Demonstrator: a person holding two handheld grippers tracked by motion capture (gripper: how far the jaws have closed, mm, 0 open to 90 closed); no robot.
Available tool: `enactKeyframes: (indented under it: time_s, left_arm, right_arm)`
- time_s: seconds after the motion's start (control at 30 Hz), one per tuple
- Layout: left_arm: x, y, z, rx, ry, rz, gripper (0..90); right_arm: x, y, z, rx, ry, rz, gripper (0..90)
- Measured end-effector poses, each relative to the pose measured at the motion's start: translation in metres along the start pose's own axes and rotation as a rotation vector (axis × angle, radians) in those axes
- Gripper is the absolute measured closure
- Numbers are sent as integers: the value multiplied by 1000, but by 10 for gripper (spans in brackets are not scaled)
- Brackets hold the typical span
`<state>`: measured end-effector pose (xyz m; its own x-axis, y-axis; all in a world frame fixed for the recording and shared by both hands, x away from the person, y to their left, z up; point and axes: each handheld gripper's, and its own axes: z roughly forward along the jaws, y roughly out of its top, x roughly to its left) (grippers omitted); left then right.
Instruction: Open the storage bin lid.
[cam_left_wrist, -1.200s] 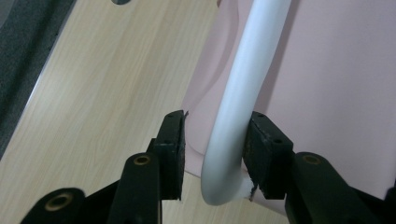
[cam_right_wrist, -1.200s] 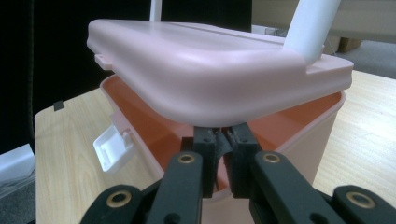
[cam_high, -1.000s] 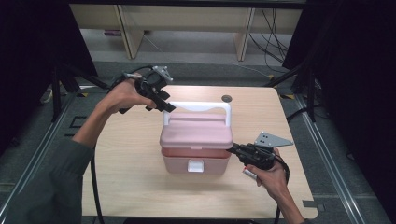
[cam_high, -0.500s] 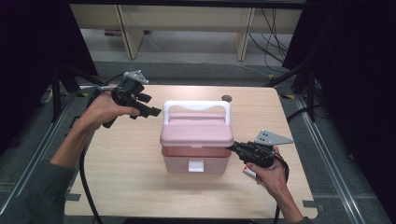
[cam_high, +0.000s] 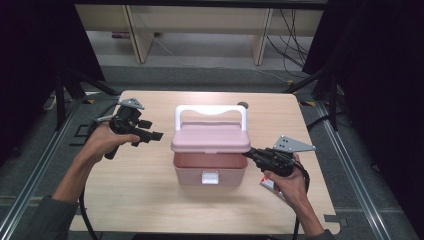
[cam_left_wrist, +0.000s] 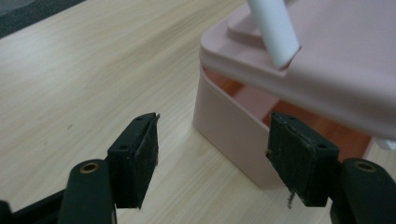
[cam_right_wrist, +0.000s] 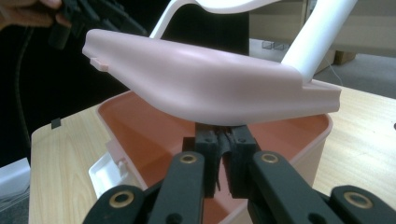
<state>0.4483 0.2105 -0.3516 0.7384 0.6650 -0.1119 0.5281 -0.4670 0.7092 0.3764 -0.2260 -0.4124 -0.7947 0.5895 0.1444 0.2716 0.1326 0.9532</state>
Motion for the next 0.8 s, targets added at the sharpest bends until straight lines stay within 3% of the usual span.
enactKeyframes:
  time_s: [0.07,0.13,0.17,0.27,0.3,0.43,0.47,0.53,0.63,0.8]
  left_arm:
    - [-1,-12,6,-23,-9,-41,335]
    - [-2,-16,8,-21,-19,-45,339]
    - [-5,-21,13,-44,-20,-76,339]
    - [-8,-29,22,-35,-33,-83,342]
    - [-12,-33,29,-58,-56,-120,342]
    - [-21,-37,39,-75,-75,-129,355]
    - [-24,-38,42,-76,-84,-127,361]
    - [-27,-38,45,-81,-91,-128,363]
    - [-29,-37,46,-101,-93,-142,376]
    - [-34,-34,51,-94,-91,-142,379]
  right_arm:
    - [0,2,0,4,5,1,863]
    - [0,3,0,3,0,-5,863]
    - [1,3,0,1,-1,5,863]
    - [0,5,0,11,-3,-2,863]
    - [0,6,1,7,-6,-4,864]
    - [-2,8,1,10,-18,-24,863]
    - [-1,7,1,6,-8,0,864]
    - [-2,8,1,4,-1,-7,864]
    - [-1,10,1,16,1,18,862]
    - [-4,12,1,7,-15,-16,862]
